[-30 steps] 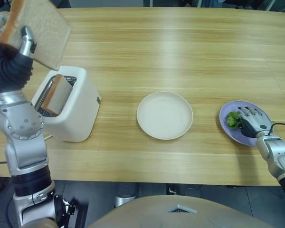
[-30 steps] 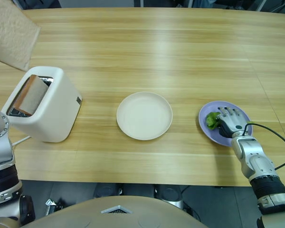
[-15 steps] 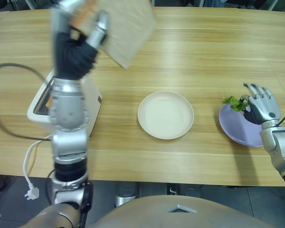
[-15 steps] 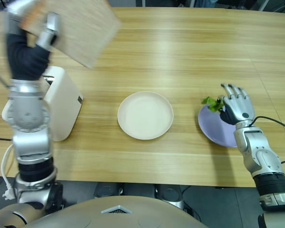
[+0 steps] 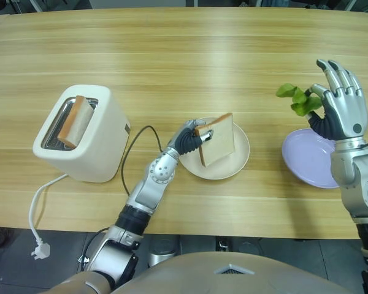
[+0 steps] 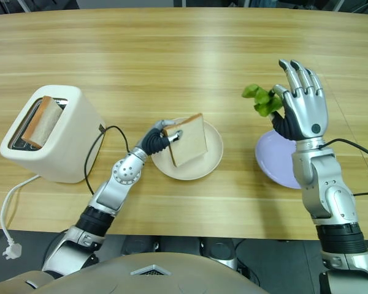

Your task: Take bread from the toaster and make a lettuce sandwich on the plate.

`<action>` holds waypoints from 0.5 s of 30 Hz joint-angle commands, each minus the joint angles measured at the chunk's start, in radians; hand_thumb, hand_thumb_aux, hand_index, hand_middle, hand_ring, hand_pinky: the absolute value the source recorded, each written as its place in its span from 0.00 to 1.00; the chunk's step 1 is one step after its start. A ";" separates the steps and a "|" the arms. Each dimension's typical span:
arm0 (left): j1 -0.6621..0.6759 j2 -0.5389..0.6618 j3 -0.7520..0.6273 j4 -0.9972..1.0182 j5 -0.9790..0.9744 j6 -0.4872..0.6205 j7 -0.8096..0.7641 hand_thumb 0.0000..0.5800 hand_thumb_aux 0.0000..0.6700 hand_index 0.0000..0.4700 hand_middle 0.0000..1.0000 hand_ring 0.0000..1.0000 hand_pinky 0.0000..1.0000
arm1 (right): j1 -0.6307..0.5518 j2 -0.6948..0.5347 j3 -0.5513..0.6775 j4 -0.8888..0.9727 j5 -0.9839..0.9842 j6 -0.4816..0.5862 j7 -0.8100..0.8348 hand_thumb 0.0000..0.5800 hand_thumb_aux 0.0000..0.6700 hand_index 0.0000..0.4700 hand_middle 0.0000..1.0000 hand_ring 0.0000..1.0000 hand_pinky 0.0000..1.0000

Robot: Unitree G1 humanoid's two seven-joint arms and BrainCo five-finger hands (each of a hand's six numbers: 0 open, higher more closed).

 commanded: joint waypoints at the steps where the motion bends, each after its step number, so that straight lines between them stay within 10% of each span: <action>1: -0.054 -0.016 0.006 0.195 0.001 -0.062 0.032 1.00 1.00 0.98 1.00 1.00 1.00 | -0.029 0.055 0.076 -0.035 -0.037 -0.020 0.037 1.00 1.00 0.98 0.00 0.00 0.00; 6: -0.119 -0.022 -0.047 0.419 0.069 -0.079 0.058 1.00 1.00 0.98 1.00 1.00 1.00 | -0.076 0.128 0.168 -0.006 -0.083 -0.040 0.056 1.00 1.00 0.98 0.00 0.00 0.00; 7: -0.128 -0.012 -0.074 0.448 0.114 -0.061 0.082 0.92 0.73 0.71 1.00 1.00 1.00 | -0.091 0.144 0.195 0.015 -0.095 -0.047 0.059 1.00 1.00 0.98 0.00 0.00 0.00; 8: -0.133 -0.004 -0.091 0.466 0.145 -0.047 0.103 0.92 0.73 0.71 1.00 1.00 1.00 | -0.104 0.157 0.218 0.037 -0.105 -0.055 0.059 1.00 1.00 0.98 0.00 0.00 0.00; 9: -0.138 0.001 -0.100 0.478 0.162 -0.041 0.118 0.00 0.00 0.00 1.00 1.00 1.00 | -0.113 0.165 0.231 0.052 -0.111 -0.061 0.058 1.00 1.00 0.98 0.00 0.00 0.00; 13: -0.104 0.035 -0.084 0.377 0.188 -0.042 0.173 0.00 0.00 0.00 0.32 0.32 0.32 | -0.187 0.225 0.323 0.201 -0.156 -0.084 0.027 1.00 1.00 0.98 0.00 0.00 0.00; 14: -0.082 0.050 -0.083 0.322 0.200 -0.034 0.177 0.00 0.00 0.00 0.32 0.32 0.32 | -0.209 0.239 0.345 0.252 -0.170 -0.085 0.015 1.00 1.00 0.98 0.00 0.00 0.00; 15: -0.055 0.062 -0.077 0.262 0.204 -0.027 0.174 0.00 0.00 0.00 0.00 0.00 0.00 | -0.228 0.250 0.364 0.298 -0.181 -0.087 0.003 1.00 1.00 0.98 0.00 0.00 0.00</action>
